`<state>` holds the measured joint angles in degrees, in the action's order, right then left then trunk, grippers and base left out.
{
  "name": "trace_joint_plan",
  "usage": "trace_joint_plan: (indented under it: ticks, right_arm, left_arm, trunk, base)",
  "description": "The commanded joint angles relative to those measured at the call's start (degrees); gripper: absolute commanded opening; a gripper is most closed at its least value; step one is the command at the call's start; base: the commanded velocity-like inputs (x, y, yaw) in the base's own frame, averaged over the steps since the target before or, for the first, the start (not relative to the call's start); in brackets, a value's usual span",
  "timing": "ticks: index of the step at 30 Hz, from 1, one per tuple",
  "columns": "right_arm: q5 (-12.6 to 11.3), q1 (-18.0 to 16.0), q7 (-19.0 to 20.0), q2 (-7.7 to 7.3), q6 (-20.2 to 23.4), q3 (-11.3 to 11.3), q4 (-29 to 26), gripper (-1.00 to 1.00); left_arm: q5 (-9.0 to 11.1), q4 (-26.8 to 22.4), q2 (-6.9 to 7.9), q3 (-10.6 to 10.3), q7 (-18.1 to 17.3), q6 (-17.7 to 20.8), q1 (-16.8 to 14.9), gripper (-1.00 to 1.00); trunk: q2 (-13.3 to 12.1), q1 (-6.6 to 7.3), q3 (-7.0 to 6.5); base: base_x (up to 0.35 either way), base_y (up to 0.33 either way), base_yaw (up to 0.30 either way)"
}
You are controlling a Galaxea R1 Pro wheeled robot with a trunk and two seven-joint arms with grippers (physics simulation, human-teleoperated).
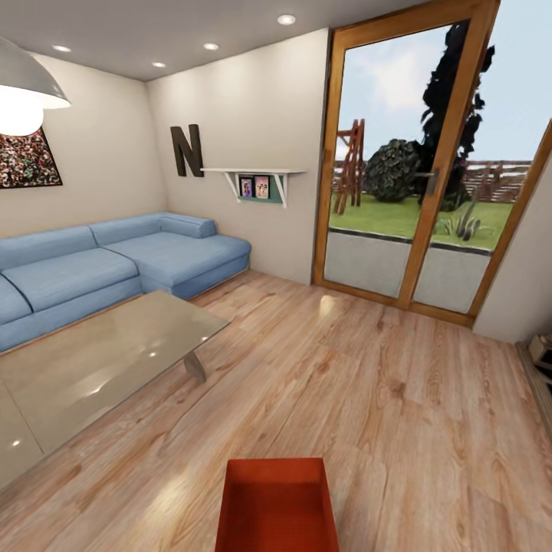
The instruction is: Move the two storage containers from the living room to the garage. In the garage, place one container on the floor and stack the other container on top of it (either order is fine).
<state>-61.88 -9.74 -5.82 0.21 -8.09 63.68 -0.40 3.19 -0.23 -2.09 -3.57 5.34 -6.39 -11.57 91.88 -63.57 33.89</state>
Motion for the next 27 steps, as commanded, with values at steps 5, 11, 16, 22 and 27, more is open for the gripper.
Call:
trace_joint_plan:
  ticks: [5,11,16,22,27]
  right_arm:
    - [-0.4,0.0,-0.2,0.00,-0.1,0.5,0.0,1.00]
    - [-0.4,0.0,-0.2,-0.01,-0.1,0.5,0.0,1.00]
    - [-0.4,0.0,-0.2,0.03,-0.1,0.5,0.0,1.00]
    - [-0.4,0.0,-0.2,0.03,-0.1,0.5,0.0,1.00]
    - [-0.4,0.0,-0.2,0.05,-0.1,0.5,0.0,1.00]
  left_arm:
    - [0.4,0.1,-0.03,-0.4,0.2,-0.2,0.0,1.00]
    - [0.4,0.1,-0.02,-0.4,0.2,-0.3,0.0,1.00]
    - [0.4,0.1,-0.02,-0.4,0.2,-0.3,0.0,1.00]
    - [0.4,0.1,-0.02,-0.4,0.2,-0.2,0.0,1.00]
    - [0.4,0.1,-0.02,-0.4,0.2,-0.2,0.0,1.00]
  trunk:
    - [0.0,0.01,0.05]
    - [0.0,0.01,0.05]
    - [0.0,0.01,0.05]
    - [0.0,0.01,0.05]
    - [0.0,0.01,0.05]
  base:
    - [0.001,-0.001,0.000]
    - [0.075,0.000,0.000]
    - [0.143,0.000,0.000]
    - [0.015,0.000,0.000]
    - [0.001,0.000,0.000]
